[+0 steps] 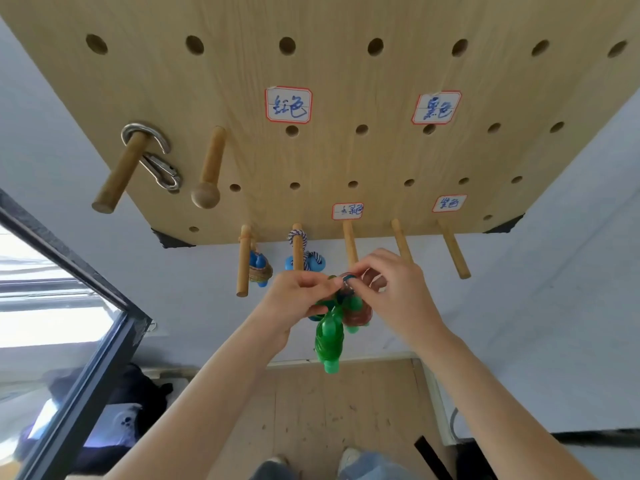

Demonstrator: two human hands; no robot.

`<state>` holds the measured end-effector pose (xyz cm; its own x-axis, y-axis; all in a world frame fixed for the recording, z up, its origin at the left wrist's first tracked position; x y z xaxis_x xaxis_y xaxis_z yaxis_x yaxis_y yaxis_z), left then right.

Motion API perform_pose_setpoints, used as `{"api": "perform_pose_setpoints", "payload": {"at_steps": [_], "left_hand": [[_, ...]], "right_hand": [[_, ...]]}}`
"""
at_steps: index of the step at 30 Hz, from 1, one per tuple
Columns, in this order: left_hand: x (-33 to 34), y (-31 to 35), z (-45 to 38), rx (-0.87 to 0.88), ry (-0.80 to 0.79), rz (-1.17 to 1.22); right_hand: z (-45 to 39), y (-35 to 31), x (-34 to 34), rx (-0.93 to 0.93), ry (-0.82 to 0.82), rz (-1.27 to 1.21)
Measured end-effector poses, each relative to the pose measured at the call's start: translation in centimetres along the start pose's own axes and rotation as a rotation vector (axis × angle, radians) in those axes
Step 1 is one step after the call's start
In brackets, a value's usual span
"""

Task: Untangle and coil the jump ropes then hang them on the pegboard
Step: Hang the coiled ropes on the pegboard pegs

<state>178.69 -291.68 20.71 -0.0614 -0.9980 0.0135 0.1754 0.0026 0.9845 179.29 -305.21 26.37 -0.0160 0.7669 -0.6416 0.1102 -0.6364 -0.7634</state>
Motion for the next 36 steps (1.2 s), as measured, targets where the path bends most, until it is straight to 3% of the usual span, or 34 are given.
{"api": "perform_pose_setpoints", "payload": {"at_steps": [2,6,10,13,19,22,26,30,33,36], "left_hand": [[0.0,0.2,0.0,0.015,-0.01,0.004],[-0.1,0.9,0.0,0.123,-0.049,-0.087],[0.9,2.7,0.2,0.322,-0.155,-0.309],[1.1,3.2,0.4,0.422,-0.185,-0.52],[0.8,3.6,0.3,0.449,-0.189,-0.566],[0.1,3.4,0.4,0.377,-0.118,-0.361],[-0.6,2.7,0.6,0.226,-0.104,-0.037],[-0.6,3.2,0.8,0.216,-0.137,-0.099],[-0.3,3.4,1.0,0.241,-0.188,-0.245],[-0.1,2.7,1.1,0.177,-0.22,-0.225]], "right_hand": [[-0.4,0.5,-0.1,0.068,-0.045,-0.096],[-0.4,2.4,0.8,0.379,-0.328,-0.607],[0.4,3.5,1.3,0.522,-0.297,-0.811],[0.7,3.4,1.0,0.492,-0.254,-0.789],[1.3,3.3,0.5,0.44,-0.272,-0.784],[1.6,2.8,0.5,0.406,-0.351,-0.761],[1.7,1.4,0.3,0.269,-0.33,-0.428],[2.1,0.9,0.5,0.252,-0.286,-0.435],[2.2,1.7,0.5,0.3,-0.227,-0.37],[2.4,2.3,0.6,0.389,-0.253,-0.422]]}}
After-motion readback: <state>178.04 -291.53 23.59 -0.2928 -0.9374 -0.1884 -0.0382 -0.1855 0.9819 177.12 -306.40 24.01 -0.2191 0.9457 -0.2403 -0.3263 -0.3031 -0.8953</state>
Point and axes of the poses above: each hand's wrist, its own z-axis away from the middle knuckle, its own x-axis out of the palm, y = z × x, the point moved 7 cm from there along -z, towards the middle knuckle, and after that the axes turned 15 degrees about x, right-handed, at the moved point
